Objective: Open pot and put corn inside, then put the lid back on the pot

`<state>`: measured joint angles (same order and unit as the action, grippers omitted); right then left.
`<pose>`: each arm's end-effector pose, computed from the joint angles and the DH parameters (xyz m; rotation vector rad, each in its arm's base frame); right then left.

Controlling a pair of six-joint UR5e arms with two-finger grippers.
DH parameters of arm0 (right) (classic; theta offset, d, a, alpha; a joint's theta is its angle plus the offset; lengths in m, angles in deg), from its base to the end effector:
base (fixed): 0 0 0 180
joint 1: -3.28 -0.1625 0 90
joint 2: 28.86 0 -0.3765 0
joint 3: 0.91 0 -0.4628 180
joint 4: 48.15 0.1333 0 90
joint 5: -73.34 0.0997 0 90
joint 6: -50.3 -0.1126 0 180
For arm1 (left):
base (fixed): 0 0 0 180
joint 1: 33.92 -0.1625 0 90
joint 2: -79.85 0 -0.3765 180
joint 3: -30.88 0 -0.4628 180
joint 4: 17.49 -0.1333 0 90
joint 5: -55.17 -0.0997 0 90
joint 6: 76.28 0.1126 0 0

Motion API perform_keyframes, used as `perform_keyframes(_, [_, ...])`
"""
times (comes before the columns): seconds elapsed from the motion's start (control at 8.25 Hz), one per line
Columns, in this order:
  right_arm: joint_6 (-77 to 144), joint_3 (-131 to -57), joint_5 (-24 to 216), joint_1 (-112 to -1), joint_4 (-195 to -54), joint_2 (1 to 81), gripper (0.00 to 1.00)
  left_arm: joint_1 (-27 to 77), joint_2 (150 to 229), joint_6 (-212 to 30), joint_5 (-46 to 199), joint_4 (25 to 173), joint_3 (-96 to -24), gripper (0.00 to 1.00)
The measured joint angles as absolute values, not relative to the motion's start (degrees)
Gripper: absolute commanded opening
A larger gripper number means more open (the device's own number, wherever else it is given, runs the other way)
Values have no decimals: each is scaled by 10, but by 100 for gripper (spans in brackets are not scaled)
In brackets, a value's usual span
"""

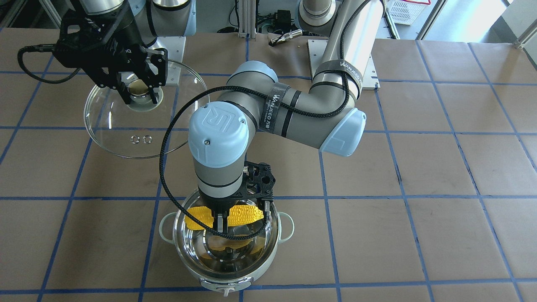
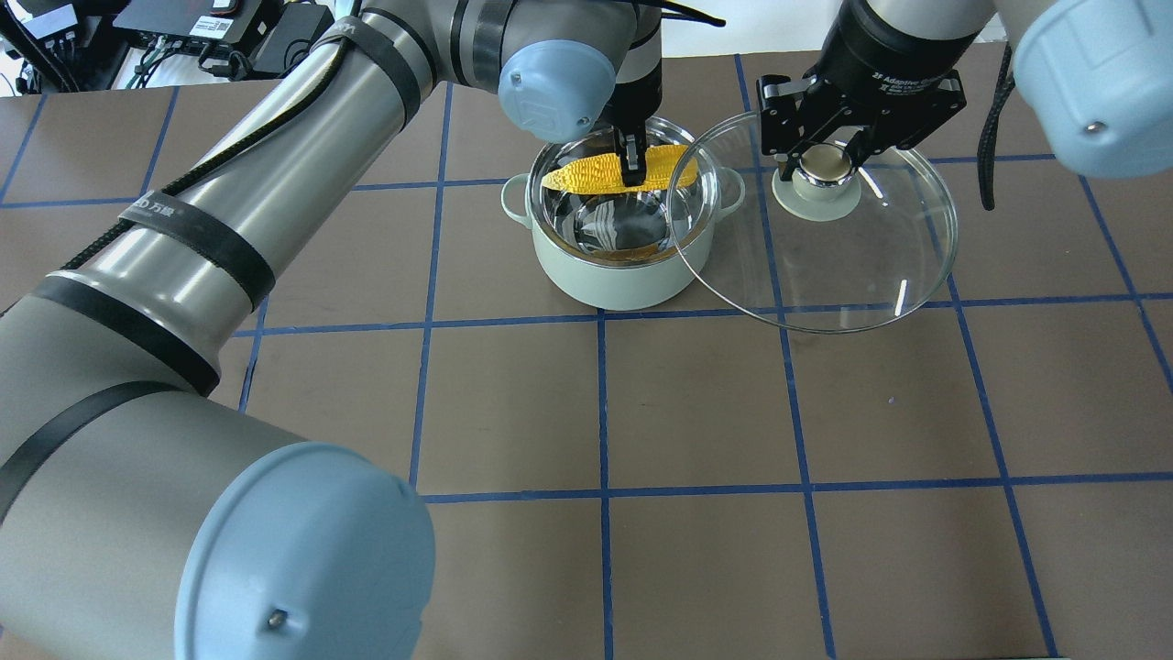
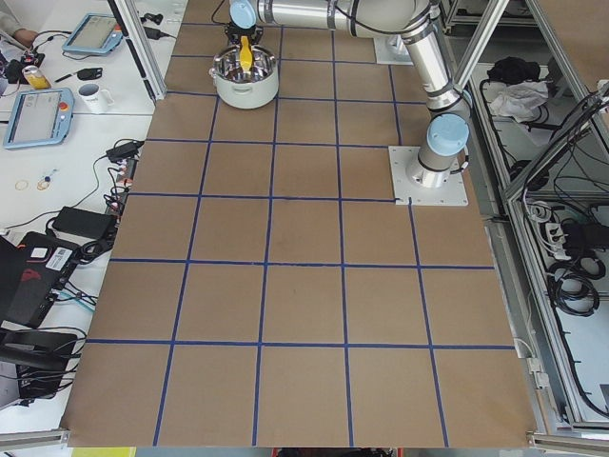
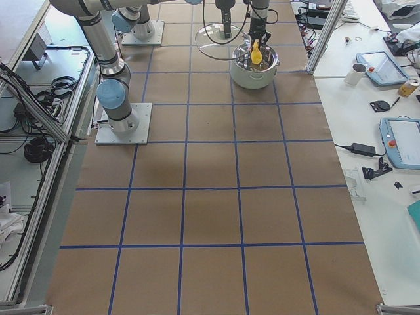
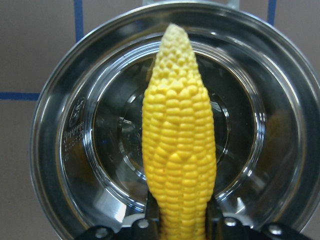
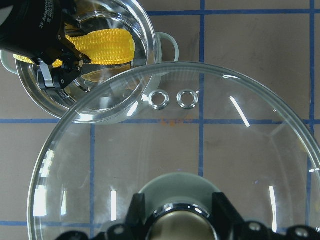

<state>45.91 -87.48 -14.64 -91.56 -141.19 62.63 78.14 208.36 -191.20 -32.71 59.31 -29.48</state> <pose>0.1845 -0.5520 0.4809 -0.0159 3.0882 -0.2098 -0.4277 -0.6894 0.2811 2.2139 -2.1090 -0.0103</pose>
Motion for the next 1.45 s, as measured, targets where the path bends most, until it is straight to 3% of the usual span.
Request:
perform_keyframes(0.12, [459, -875, -146, -916, -1412, 626, 21, 782, 2086, -1910, -327, 589, -295, 5])
perform_keyframes(0.36, [459, -875, -146, -916, -1411, 626, 20, 781, 2086, -1905, -330, 585, -294, 88])
perform_keyframes(0.48, [459, -875, -146, -916, -1411, 626, 19, 781, 2086, -1903, -331, 585, -294, 100])
perform_keyframes(1.09, [460, -875, -147, -916, -1409, 626, 19, 778, 2071, -1899, -326, 589, -295, 100])
perform_keyframes(1.45, [459, -875, -147, -916, -1411, 626, 19, 759, 2016, -1876, -313, 611, -297, 100])
